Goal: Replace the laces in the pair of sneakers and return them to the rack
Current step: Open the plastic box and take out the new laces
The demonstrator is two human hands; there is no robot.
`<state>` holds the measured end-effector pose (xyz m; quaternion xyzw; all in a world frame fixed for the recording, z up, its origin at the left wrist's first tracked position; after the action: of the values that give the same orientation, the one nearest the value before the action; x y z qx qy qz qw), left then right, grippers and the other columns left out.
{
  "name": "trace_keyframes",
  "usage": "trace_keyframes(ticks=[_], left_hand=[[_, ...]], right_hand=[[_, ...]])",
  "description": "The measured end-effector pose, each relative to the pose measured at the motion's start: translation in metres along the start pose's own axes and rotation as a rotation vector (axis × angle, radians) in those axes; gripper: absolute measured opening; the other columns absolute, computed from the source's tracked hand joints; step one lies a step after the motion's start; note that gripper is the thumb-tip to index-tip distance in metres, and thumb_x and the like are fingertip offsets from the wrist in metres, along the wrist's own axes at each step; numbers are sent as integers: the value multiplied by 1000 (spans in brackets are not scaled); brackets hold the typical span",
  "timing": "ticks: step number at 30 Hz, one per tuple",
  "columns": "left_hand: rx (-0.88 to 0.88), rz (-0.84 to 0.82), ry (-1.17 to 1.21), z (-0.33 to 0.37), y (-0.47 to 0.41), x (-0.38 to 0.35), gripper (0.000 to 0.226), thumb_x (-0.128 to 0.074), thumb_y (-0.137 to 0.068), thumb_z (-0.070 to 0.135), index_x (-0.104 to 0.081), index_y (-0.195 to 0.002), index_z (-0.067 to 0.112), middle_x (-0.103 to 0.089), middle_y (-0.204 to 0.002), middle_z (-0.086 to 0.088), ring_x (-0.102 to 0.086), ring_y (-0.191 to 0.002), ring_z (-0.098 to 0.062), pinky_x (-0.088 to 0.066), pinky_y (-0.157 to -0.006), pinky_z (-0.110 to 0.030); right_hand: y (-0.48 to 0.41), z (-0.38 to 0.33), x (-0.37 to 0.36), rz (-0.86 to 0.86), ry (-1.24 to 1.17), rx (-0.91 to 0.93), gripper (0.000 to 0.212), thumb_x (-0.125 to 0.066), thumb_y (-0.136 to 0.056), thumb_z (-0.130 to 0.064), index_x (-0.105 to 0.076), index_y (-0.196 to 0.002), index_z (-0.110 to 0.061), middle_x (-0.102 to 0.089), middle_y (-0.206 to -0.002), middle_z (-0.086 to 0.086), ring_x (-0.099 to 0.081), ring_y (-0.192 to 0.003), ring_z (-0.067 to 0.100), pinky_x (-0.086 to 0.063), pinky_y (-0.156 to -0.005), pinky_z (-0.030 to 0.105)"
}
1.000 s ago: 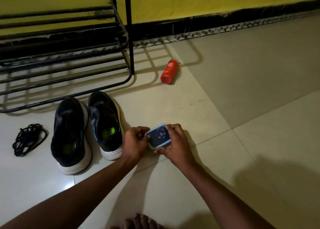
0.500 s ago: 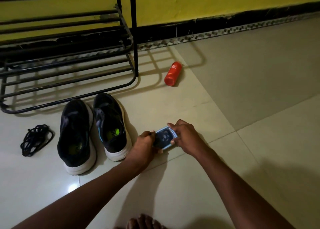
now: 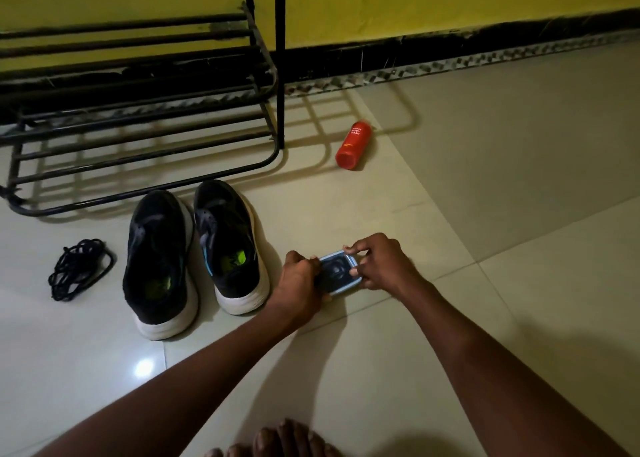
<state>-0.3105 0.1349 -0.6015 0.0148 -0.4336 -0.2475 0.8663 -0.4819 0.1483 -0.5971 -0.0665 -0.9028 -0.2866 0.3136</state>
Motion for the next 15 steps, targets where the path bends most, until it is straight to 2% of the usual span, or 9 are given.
trace_keyframes(ticks=[3,5,6,7,8,10,11,13,15], left_hand=[[-47,-30,-76,3,0,-6,33,-70,-91,15,-61,-121,4,-50,-121,-12,-43,-91,-13,-38,-73,-10],[-98,-15,-182,11,3,0,28,-65,-95,13,-55,-120,4,-51,-112,-13,-46,-86,-15,-43,-63,-17],[-57,18,-174,15,4,8,26,-62,-97,13,-53,-119,5,-51,-107,-13,-50,-85,-17,-46,-58,-19],[-38,18,-166,15,2,11,27,-63,-96,15,-54,-121,8,-51,-107,-12,-52,-88,-19,-47,-61,-19],[-87,7,-163,19,2,13,34,-67,-93,17,-58,-126,12,-52,-111,-11,-53,-96,-21,-45,-71,-18],[-66,57,-77,19,2,26,47,-71,-89,16,-60,-134,16,-59,-121,-10,-57,-110,-25,-44,-90,-23],[-52,92,-55,19,5,36,47,-71,-87,12,-61,-133,16,-64,-121,-10,-62,-108,-25,-49,-92,-27],[-63,197,124,26,11,63,40,-72,-83,6,-68,-121,19,-74,-108,-4,-70,-92,-17,-59,-81,-32],[-105,292,281,34,18,90,39,-78,-81,7,-70,-117,21,-75,-103,5,-70,-88,-5,-59,-74,-20]], right_hand=[[4,2,-1,17,-11,20,38,-75,-80,8,-71,-104,-20,-64,-85,11,-63,-63,20,-62,-63,41],[7,0,-5,-14,-11,32,45,-71,-84,7,-70,-116,-25,-66,-95,13,-67,-67,22,-63,-61,38],[9,-1,-6,-36,-18,36,50,-69,-85,6,-68,-124,-25,-68,-99,14,-70,-68,25,-63,-61,37],[12,-2,-7,-58,-26,39,53,-69,-87,5,-65,-130,-25,-69,-101,15,-73,-69,27,-63,-61,37],[14,-4,-5,-65,-33,41,52,-69,-87,4,-64,-131,-23,-70,-99,16,-74,-69,29,-63,-61,37],[19,-11,5,-33,-65,50,40,-71,-87,1,-67,-122,-19,-71,-91,19,-74,-65,32,-63,-57,38],[22,-16,12,-6,-91,62,31,-72,-88,-2,-67,-115,-17,-71,-85,19,-73,-60,32,-62,-53,38],[27,-31,26,30,-172,82,17,-73,-89,-7,-66,-104,-11,-69,-82,17,-72,-56,34,-61,-51,40],[32,-45,35,20,-328,86,17,-72,-90,-6,-61,-103,-2,-67,-94,17,-71,-57,39,-60,-50,40]])
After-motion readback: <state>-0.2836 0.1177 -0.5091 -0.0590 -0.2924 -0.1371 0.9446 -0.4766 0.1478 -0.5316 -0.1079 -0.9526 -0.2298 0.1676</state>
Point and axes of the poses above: each hand's wrist, its own y-axis away from the middle knuckle, its own x-axis out of the back of the hand, z = x × y, the point moved 9 cm from there along -y, towards the middle knuckle
